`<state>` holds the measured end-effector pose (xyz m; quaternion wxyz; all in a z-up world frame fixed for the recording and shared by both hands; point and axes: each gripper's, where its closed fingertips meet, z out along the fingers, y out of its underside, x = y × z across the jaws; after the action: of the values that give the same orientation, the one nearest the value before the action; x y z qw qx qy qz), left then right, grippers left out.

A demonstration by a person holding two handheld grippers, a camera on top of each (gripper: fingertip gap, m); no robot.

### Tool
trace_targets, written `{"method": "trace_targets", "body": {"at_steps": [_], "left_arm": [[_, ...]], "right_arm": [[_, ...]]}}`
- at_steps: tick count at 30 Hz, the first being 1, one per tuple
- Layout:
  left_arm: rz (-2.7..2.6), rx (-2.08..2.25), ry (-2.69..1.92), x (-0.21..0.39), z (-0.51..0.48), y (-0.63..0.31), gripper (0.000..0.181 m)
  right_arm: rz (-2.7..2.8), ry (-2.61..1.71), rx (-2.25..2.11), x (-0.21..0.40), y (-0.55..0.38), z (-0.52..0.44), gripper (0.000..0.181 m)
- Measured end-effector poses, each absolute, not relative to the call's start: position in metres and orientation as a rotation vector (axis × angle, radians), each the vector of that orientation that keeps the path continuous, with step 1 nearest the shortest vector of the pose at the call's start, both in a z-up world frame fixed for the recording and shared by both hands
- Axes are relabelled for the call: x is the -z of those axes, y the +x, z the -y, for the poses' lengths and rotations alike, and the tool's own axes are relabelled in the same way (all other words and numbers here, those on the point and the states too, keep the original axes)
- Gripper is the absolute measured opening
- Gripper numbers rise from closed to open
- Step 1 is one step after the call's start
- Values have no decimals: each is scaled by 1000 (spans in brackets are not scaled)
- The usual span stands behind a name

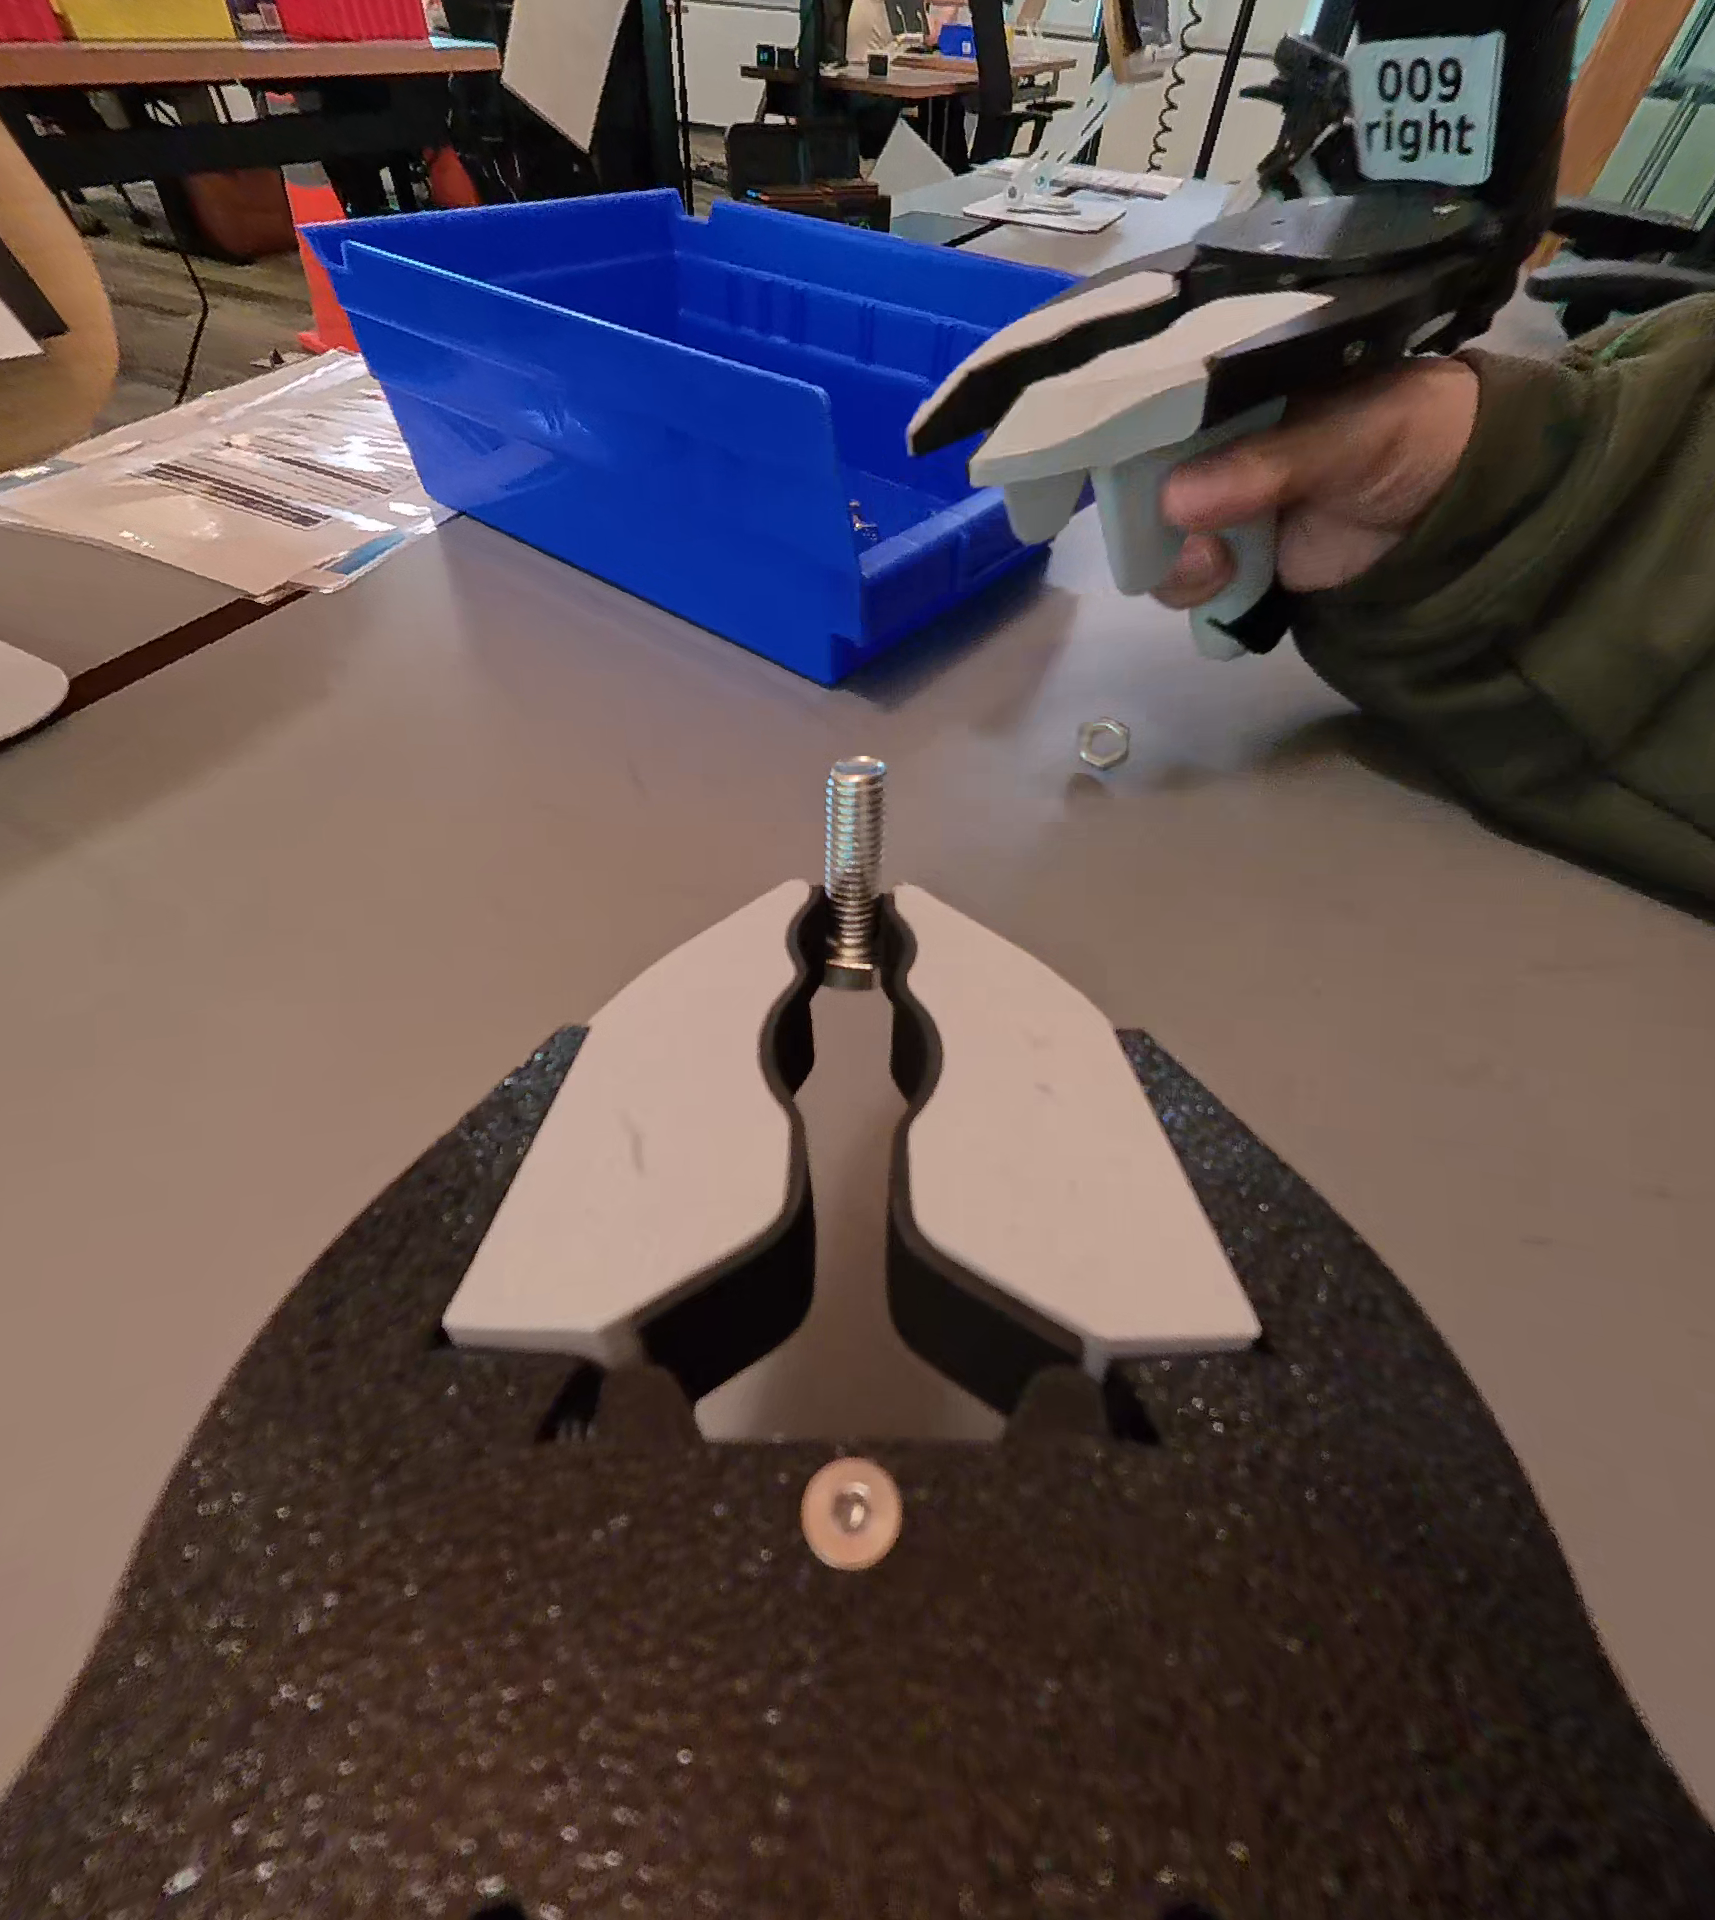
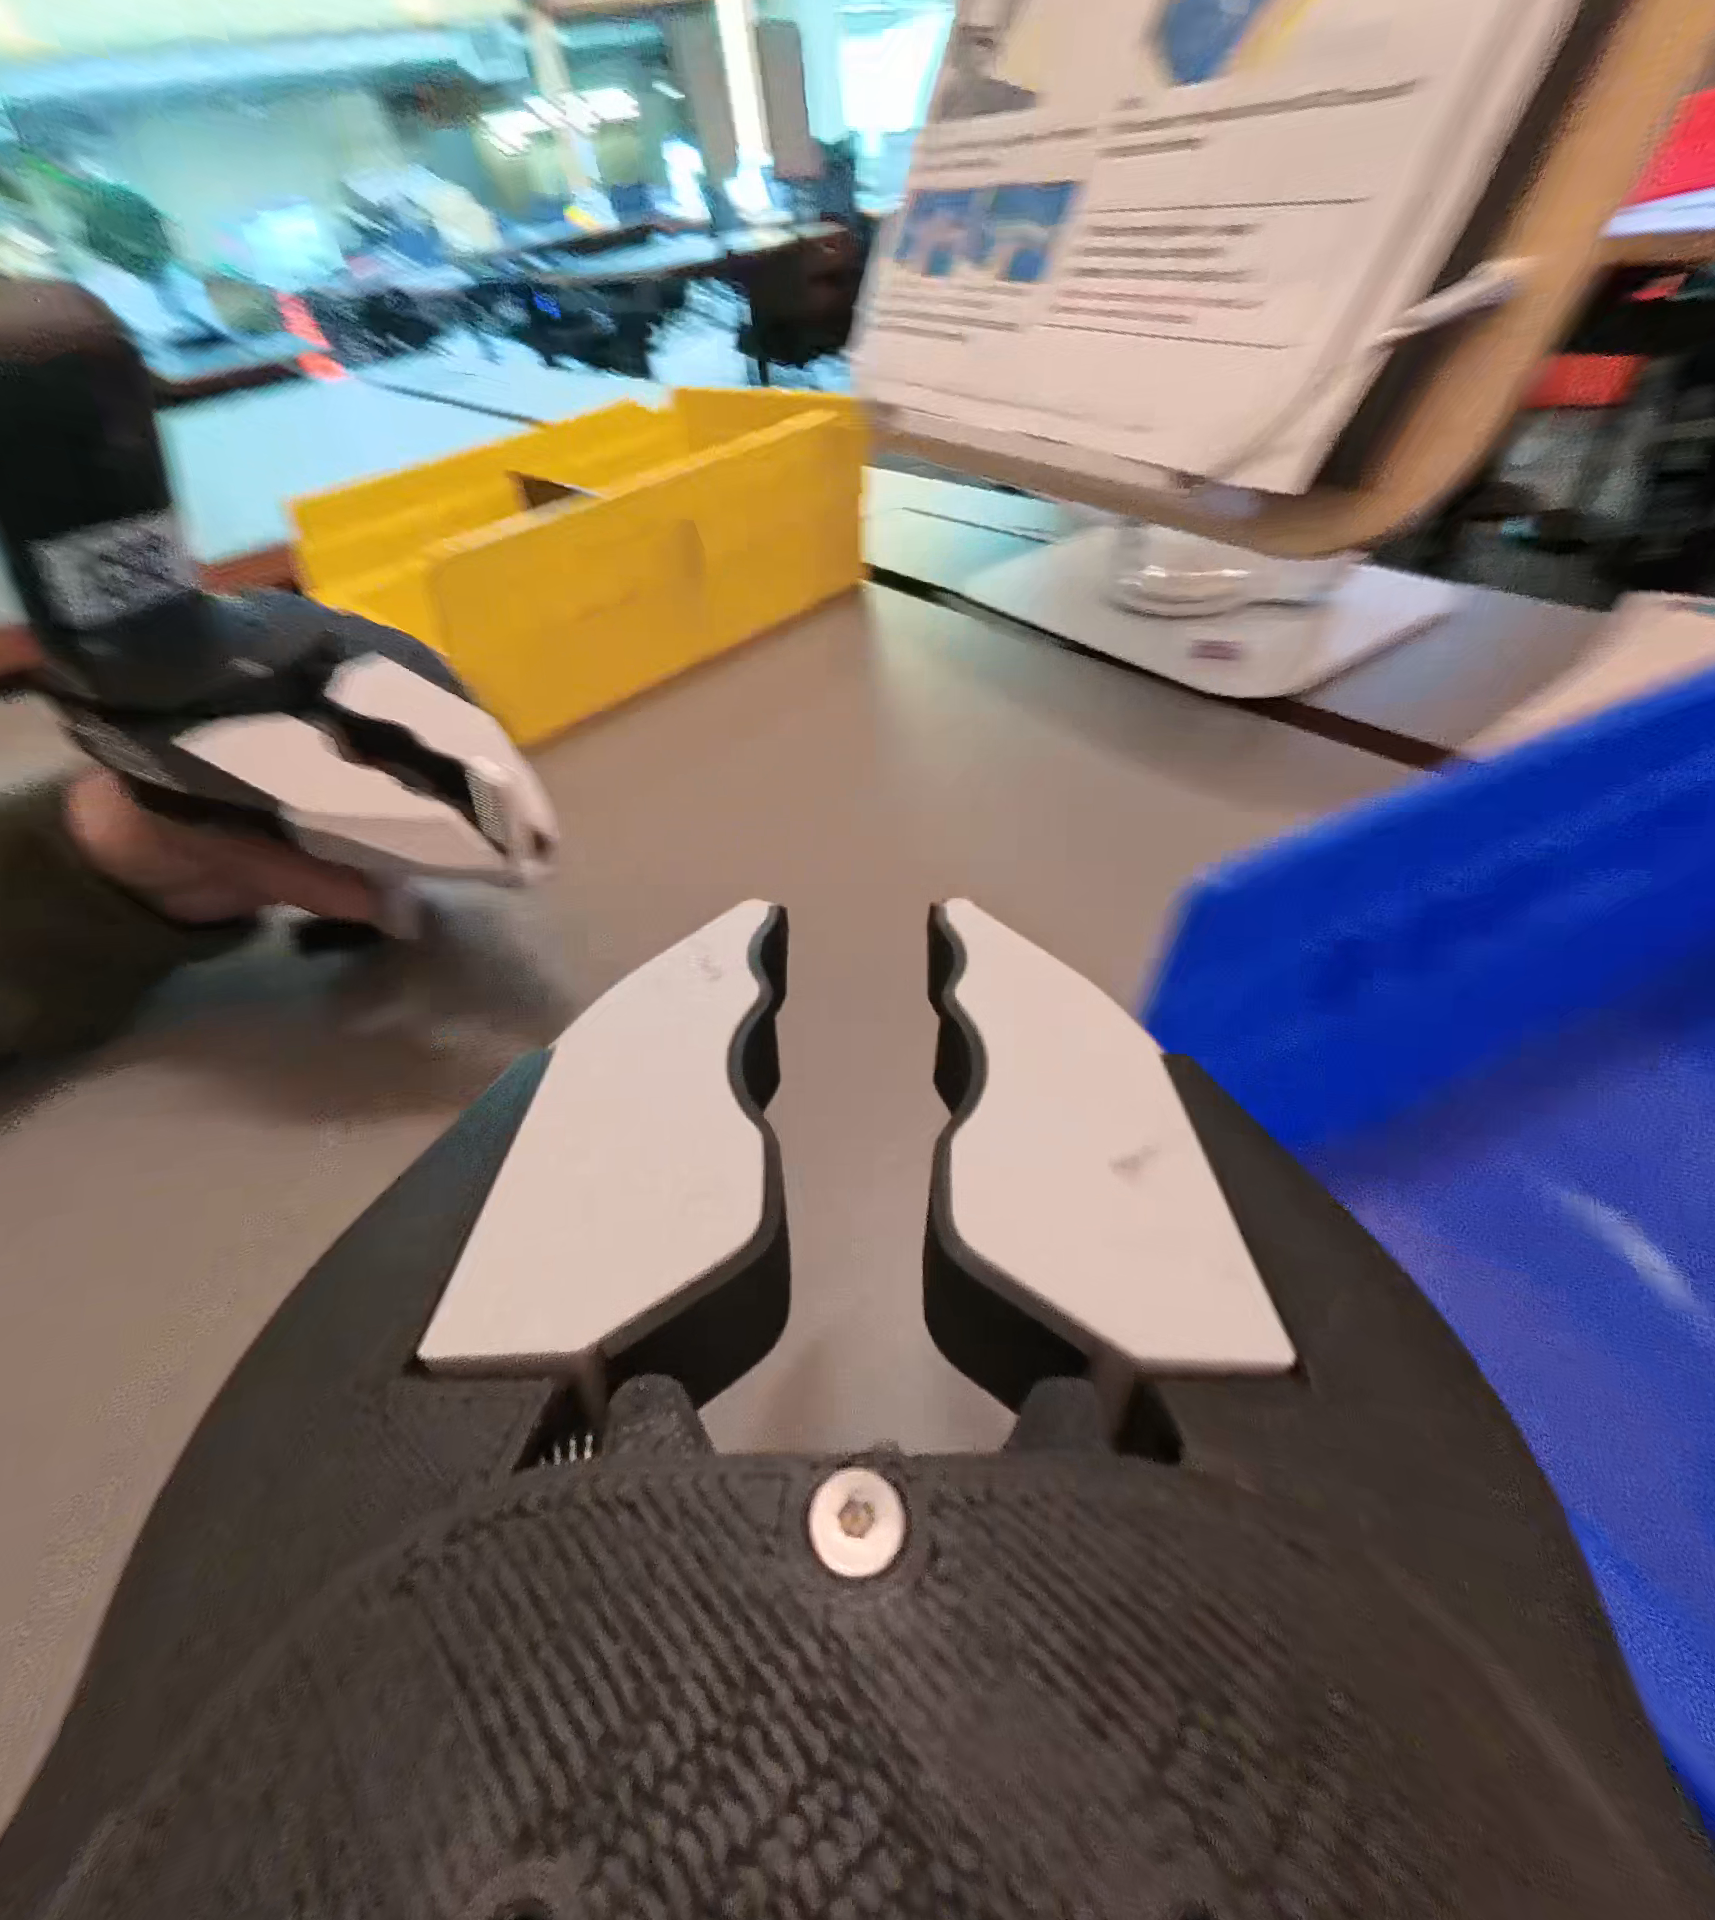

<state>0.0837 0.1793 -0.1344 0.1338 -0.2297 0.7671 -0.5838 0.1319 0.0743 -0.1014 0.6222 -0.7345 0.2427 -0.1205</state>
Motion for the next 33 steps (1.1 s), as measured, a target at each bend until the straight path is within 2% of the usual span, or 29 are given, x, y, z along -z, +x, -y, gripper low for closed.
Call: {"method": "trace_targets", "body": {"at_steps": [4,7,10,13,15,23,26,31,33], "left_arm": [[-2229,1701,-673,135,-178,84,9],[-2233,1700,-662,135,-177,83,9],[-2234,1702,-661,135,-176,83,9],[-2237,1700,-656,135,-176,82,9],[-2241,1702,-654,135,-176,82,9],[-2244,1711,-649,134,-175,81,9],[-2250,1710,-649,135,-175,80,9],[-2265,1711,-640,136,-172,79,9],[-2274,1709,-634,137,-171,78,9]], "right_arm": [[-729,-1851,533,127,154,2,24],[-546,-2062,296,148,109,6,25],[-450,-2300,372,175,90,24,30],[-510,-2410,300,193,83,30,26],[-517,-2423,290,198,85,26,19],[-555,-2427,534,196,111,27,35],[-613,-2368,602,191,123,29,34],[-650,-2400,509,202,120,25,18],[-615,-2419,495,202,117,21,18]]}}
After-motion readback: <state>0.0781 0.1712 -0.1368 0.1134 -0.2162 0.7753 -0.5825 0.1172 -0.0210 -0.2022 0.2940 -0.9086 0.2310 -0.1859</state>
